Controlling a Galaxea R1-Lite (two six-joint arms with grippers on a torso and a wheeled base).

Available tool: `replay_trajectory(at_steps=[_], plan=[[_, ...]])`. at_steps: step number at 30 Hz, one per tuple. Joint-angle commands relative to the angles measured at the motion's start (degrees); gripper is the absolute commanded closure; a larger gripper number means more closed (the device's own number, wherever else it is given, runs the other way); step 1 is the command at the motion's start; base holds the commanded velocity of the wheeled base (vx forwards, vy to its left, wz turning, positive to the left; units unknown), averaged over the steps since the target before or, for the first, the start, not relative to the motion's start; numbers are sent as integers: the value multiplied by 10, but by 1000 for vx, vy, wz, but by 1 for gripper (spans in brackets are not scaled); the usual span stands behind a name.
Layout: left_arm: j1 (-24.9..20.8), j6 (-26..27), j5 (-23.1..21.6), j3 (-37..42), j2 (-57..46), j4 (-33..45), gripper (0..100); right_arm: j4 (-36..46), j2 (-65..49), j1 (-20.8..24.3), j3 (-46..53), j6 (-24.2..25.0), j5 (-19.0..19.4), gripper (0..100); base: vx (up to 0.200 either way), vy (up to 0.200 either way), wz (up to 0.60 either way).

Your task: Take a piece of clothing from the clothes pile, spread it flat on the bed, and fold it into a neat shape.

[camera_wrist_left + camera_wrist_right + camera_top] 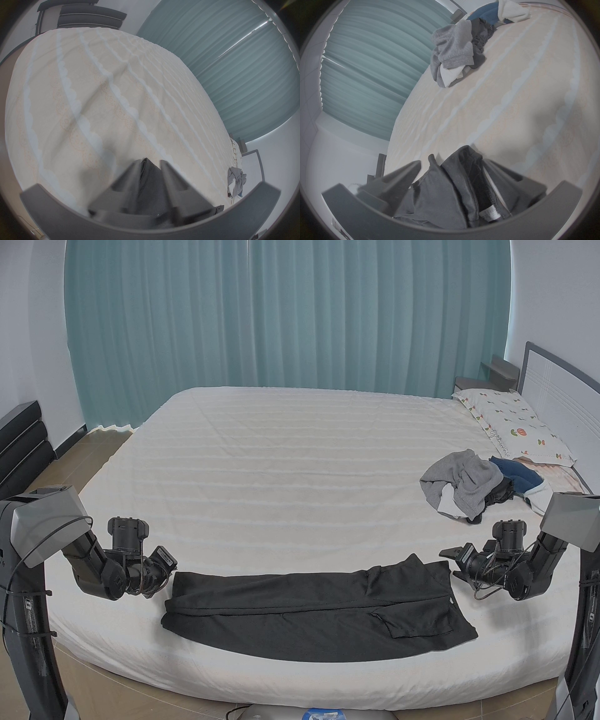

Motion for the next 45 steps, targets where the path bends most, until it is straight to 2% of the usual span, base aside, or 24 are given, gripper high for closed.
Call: replay_trajectory(at_steps=[1, 12, 23, 36, 41, 45], plan=[[1, -1, 0, 1, -3, -1, 0, -25, -40, 0, 39, 1, 2, 0, 0, 0, 0], [9, -2, -20, 74, -59, -26, 0, -41, -70, 1, 92, 17, 1, 0, 0, 0, 0], [-11, 1, -19, 108, -58, -39, 0, -41, -67, 8, 99, 21, -1, 0, -200, 0, 0], [-45, -6, -10, 95, -58, -38, 0, -41, -66, 10, 97, 21, -1, 0, -15, 0, 0], [-59, -49, -1, 68, -58, -33, 0, -41, -68, 20, 97, 22, -3, 0, 0, 0, 0], [-65, -49, 10, 59, -50, -33, 0, -41, -69, 25, 99, 22, -4, 0, 0, 0, 0]])
